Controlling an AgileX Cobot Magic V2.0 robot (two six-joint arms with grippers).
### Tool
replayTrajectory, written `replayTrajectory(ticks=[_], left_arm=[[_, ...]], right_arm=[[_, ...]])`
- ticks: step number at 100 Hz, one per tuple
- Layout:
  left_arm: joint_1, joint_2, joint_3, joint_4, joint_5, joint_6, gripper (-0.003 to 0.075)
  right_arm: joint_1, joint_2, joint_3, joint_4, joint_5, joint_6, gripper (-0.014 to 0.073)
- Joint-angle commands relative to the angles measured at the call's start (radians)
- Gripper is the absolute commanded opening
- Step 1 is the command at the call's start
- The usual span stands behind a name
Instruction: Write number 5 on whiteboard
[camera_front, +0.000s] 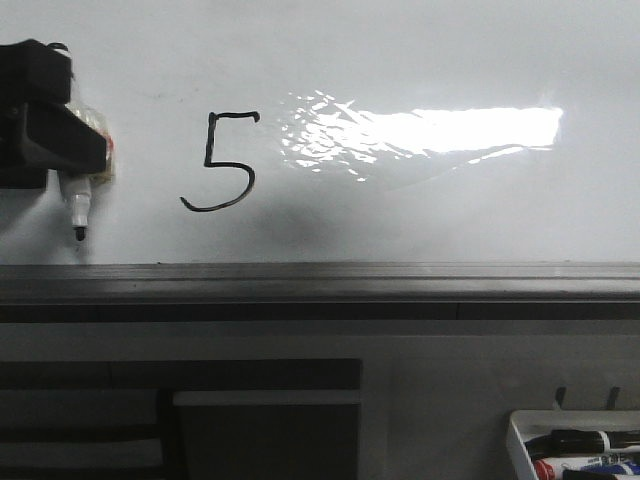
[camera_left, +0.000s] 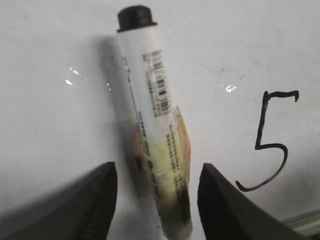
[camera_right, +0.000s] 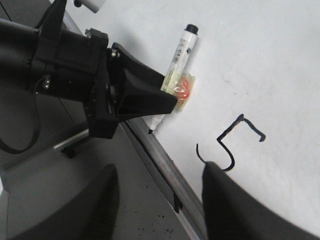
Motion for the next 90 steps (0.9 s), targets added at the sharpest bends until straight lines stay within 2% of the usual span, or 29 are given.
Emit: replayTrajectory(ticks=[1,5,8,11,22,26,41,49,63,76,90], left_arm=[[0.003,-0.074,-0.023,0.006,-0.036,-0.005,0.0348],[0.003,-0.111,-0.023,0.019,-0.012,-0.005,0.0349],[0.003,-0.137,-0.023,0.023,0.006,-0.005,0.0348],[0.003,-0.17,-0.023,0.026,0.032,-0.005,0.0348],[0.003,-0.273,-0.023,0.081,0.11,-0.005,0.0329],[0.003,-0.311,-0.023,0.095,0.133,-0.005,0.0291],[0.003,-0.501,-0.002,0.127,0.133,-0.005,-0.0022],[0.003,-0.607,0.033,0.169,0.09,0.012,-0.002],[0.003,-0.75,0.123,0.278,0.019,0.025,-0.002],[0.003,-0.831,0.194,0.307,0.017,0.025,-0.002],[0.003,-0.856,0.225,0.307,0.019,0.025,-0.002]], right_arm=[[-0.005,-0.039,-0.027,0.013,-0.095,-0.008,0.0176],[-0.005,-0.046,-0.027,0.013,-0.102,-0.008,0.0092],[-0.005,-0.051,-0.025,0.013,-0.109,-0.008,-0.0009],[-0.005,-0.056,-0.022,0.01,-0.12,-0.008,-0.0057],[-0.005,-0.085,0.041,0.009,-0.2,-0.008,-0.0058],[-0.005,-0.101,0.075,0.009,-0.24,-0.008,-0.0058],[0.006,-0.212,0.274,0.009,-0.457,-0.008,-0.0058],[0.009,-0.291,0.413,0.009,-0.616,-0.008,-0.0058],[0.009,-0.428,0.635,0.009,-0.778,-0.008,-0.0062],[0.009,-0.556,0.788,0.008,-0.8,-0.008,-0.0062],[0.009,-0.662,0.875,0.008,-0.805,-0.008,-0.0062]])
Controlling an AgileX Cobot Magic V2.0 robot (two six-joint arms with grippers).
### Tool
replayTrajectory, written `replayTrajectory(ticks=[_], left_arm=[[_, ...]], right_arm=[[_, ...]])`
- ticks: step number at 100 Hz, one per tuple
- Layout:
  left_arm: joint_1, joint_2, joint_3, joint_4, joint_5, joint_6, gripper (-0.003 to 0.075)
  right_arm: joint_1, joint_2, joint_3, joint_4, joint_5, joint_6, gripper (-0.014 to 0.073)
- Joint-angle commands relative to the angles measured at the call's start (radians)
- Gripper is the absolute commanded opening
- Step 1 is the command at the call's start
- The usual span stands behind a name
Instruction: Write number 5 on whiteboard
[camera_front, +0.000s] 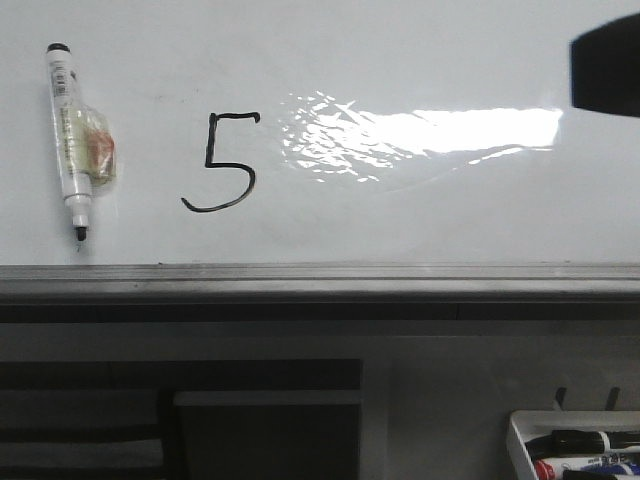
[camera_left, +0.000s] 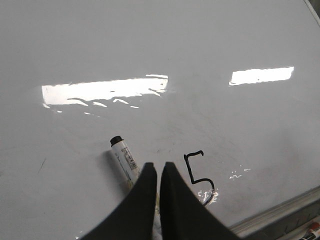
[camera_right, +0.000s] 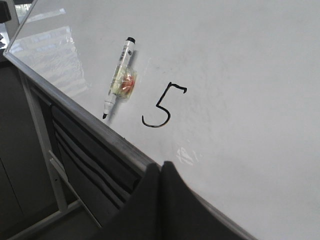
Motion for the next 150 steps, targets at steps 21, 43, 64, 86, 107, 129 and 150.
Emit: replayTrajectory(ticks=[21,43,64,86,107,129,150], left_arm=[[0.003,-0.001,-0.017,0.005,-0.076,-0.001,-0.002],[0.003,-0.001,-0.017,0.005,-0.076,-0.001,-0.002],[0.003,-0.001,-0.017,0.003,-0.076,-0.001,-0.002],[0.005,-0.001,-0.017,0.003,-0.074,-0.001,-0.002],[0.143,-0.068,-0.008,0.005,0.0,-0.001,-0.002],[0.377,-0.24,0.136,0.0,-0.005,-0.001,-0.002],[0.522,-0.307,0.262,-0.031,0.066,-0.001,-0.002]], right_arm=[[0.001,-0.094,0.04,-0.002,-0.098,-0.008,-0.0062],[0.001,-0.092,0.04,-0.002,-0.098,-0.008,-0.0062],[0.001,-0.092,0.04,-0.002,-0.098,-0.008,-0.0062],[0.001,-0.092,0.04,-0.002,-0.098,-0.008,-0.0062],[0.001,-0.092,0.04,-0.002,-0.098,-0.008,-0.0062],[0.001,-0.089,0.04,-0.002,-0.096,-0.008,-0.0062],[0.001,-0.089,0.04,-0.002,-0.095,-0.008,-0.0062]])
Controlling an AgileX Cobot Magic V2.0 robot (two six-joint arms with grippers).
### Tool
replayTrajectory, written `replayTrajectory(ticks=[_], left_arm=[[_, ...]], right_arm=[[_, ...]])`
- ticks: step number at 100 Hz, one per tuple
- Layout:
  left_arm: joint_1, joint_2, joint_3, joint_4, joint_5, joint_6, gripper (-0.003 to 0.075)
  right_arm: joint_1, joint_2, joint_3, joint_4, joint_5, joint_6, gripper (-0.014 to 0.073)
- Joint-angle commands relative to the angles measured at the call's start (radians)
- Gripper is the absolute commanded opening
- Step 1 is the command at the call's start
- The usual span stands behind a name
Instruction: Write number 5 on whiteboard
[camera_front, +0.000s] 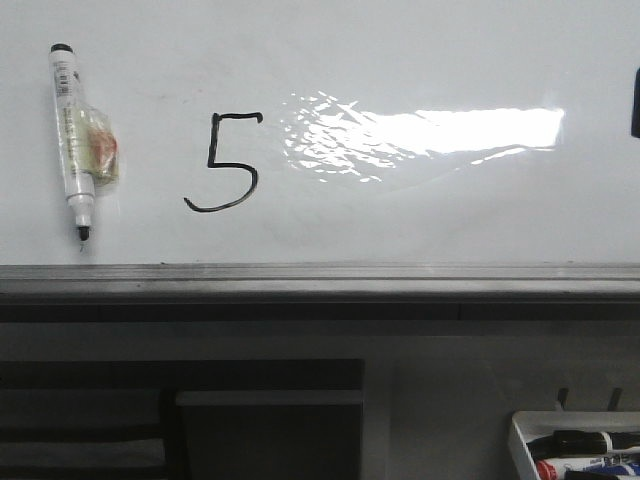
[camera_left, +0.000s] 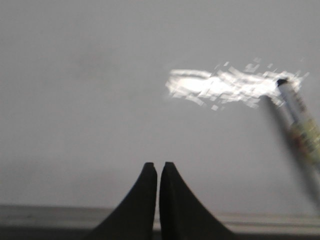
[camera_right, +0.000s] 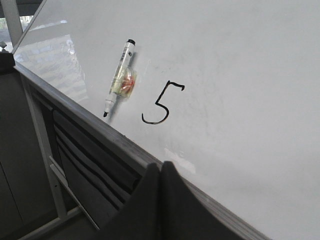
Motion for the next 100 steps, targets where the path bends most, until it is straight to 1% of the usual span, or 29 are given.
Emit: replayTrajectory(ticks=[1,13,18,100], left_arm=[[0.033,-0.028,0.015,-0.011,-0.017,-0.001,-0.002],[0.035,-0.028,0.018,-0.02,0.161,-0.001,-0.002],[0.035,-0.028,0.018,-0.037,0.166,-0.005,-0.002],[0.035,-0.028,0.018,-0.037,0.168,-0.005,-0.002]], right_arm=[[0.001,0.003,-0.027,-0.003,-0.079,-0.01,-0.0062],[0.001,0.003,-0.027,-0.003,-0.079,-0.01,-0.0062],[0.001,0.003,-0.027,-0.003,-0.079,-0.01,-0.0062],[0.001,0.003,-0.027,-0.003,-0.079,-0.01,-0.0062]])
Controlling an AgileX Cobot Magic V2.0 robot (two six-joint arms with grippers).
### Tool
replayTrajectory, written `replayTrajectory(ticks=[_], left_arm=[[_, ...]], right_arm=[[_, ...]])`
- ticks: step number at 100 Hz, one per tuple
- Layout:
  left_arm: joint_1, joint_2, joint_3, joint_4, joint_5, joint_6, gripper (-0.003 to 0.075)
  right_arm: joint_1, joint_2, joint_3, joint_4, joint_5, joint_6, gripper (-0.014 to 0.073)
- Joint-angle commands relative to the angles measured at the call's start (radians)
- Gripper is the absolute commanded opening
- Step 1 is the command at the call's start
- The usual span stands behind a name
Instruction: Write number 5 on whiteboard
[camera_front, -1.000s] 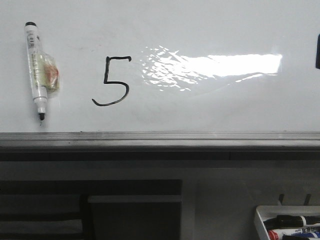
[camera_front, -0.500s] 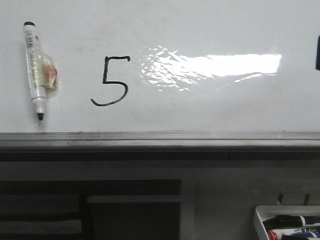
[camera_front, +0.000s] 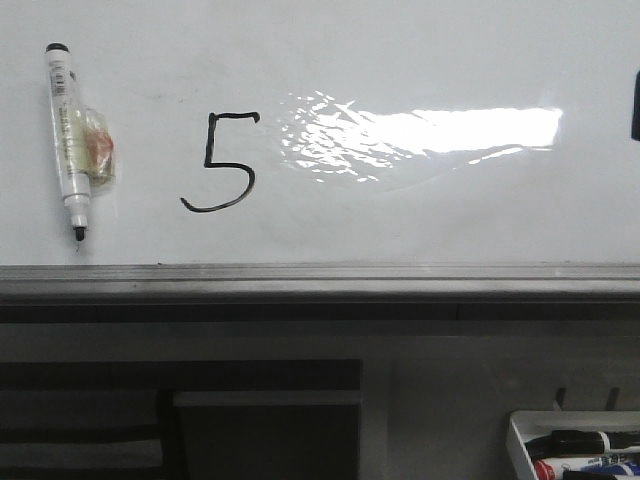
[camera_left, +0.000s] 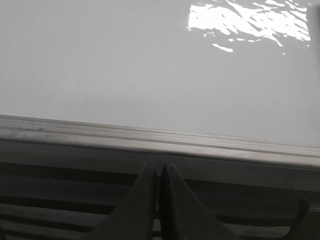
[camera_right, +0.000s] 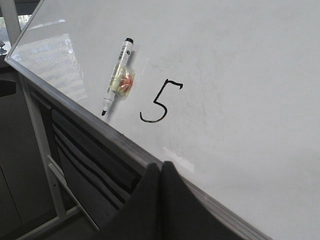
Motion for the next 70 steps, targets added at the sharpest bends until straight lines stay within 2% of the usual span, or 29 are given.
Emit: replayTrajectory(ticks=[1,38,48,60,70], left_arm=[[0.002,-0.028,0.018,-0.012,-0.053,-0.005,-0.002],[0.002,-0.028,0.018,-0.012,-0.053,-0.005,-0.002],[0.002,-0.028,0.018,-0.012,-0.053,-0.005,-0.002],[0.002,-0.028,0.018,-0.012,-0.053,-0.005,-0.002],[0.002,-0.028,0.018,-0.012,-0.053,-0.005,-0.002]], right_arm=[[0.001,0.003,-0.028,-0.003,-0.079,-0.008,-0.0062],[-0.013,0.003,-0.028,-0.009,-0.11,-0.008,-0.0062],[-0.065,0.003,-0.028,-0.108,-0.123,0.051,-0.0062],[-0.175,-0.002,-0.028,-0.288,-0.106,0.251,-0.0062],[-0.261,-0.031,-0.028,-0.315,-0.083,0.284,-0.0062]])
